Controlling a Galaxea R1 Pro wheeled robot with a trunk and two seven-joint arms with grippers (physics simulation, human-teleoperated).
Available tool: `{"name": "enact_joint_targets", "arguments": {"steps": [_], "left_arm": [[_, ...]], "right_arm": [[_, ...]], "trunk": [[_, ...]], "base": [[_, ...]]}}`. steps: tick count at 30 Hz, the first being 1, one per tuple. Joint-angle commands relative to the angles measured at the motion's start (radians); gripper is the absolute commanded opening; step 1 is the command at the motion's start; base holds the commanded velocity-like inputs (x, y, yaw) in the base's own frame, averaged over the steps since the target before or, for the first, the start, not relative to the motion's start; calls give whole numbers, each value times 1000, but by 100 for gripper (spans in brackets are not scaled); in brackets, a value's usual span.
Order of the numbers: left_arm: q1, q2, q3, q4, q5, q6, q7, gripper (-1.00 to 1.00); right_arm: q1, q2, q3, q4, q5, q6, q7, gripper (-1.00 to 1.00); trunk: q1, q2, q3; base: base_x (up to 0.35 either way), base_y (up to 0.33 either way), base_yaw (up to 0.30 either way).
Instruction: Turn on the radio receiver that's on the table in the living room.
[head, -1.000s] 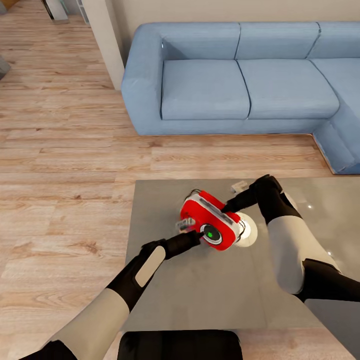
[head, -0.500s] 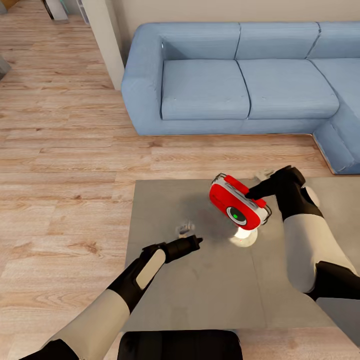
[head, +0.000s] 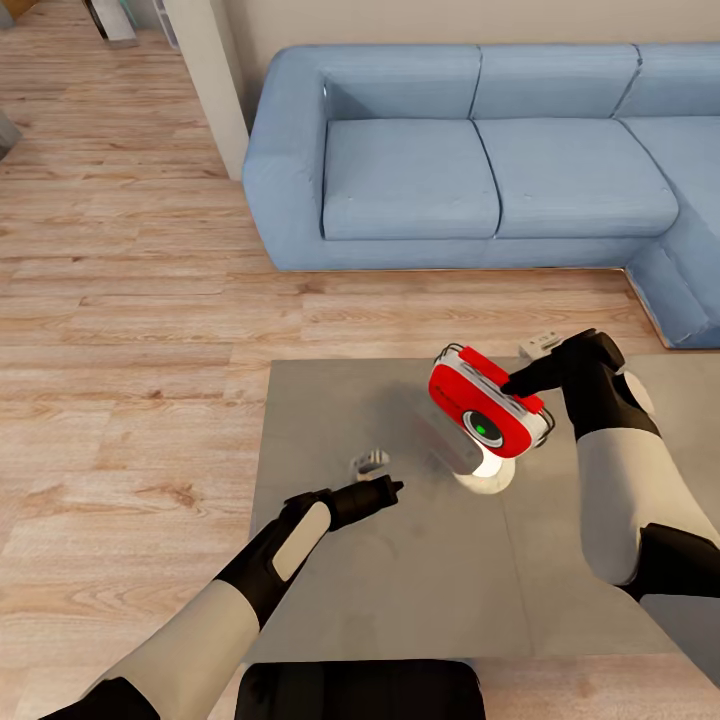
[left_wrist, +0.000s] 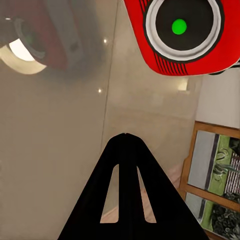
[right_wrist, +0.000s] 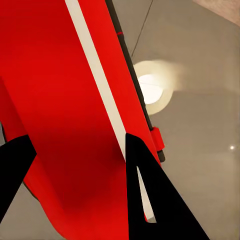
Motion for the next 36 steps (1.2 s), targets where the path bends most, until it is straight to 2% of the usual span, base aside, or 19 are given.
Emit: {"name": "enact_joint_targets", "arguments": {"steps": [1,7,16,20,23,25,28,36], "left_arm": [[0,0,0,0,0,0,0,-100],[0,0,0,1,0,-1,-1,-100],[0,0,0,1,0,-1,-1,-100],[0,23,-7,10,-24,-5,-1,-100],[0,23,-8,10,-40,-4,-1,-100],[0,24,-8,9,-47,-4,-1,-100],[0,25,-6,8,-64,-4,-1,-100],[0,24,-5,7,-103,-5,-2,-100]], "right_arm": [[0,0,0,0,-1,0,0,-100],[0,1,0,2,-3,0,-30,-100],[0,3,0,9,-5,3,-35,-100],[24,26,-23,31,-30,-9,-57,-100],[42,43,-40,42,-54,-16,-72,-100],[54,31,-51,42,-59,6,-67,-100],[72,21,-57,30,-13,18,-49,-100],[119,16,-66,12,-4,54,-1,-100]], "trunk": [[0,0,0],[0,0,0],[0,0,0],[0,0,0],[0,0,0],[0,0,0],[0,0,0],[0,0,0]], "base": [[0,0,0],[0,0,0],[0,0,0],[0,0,0],[0,0,0],[0,0,0],[0,0,0],[0,0,0]]}}
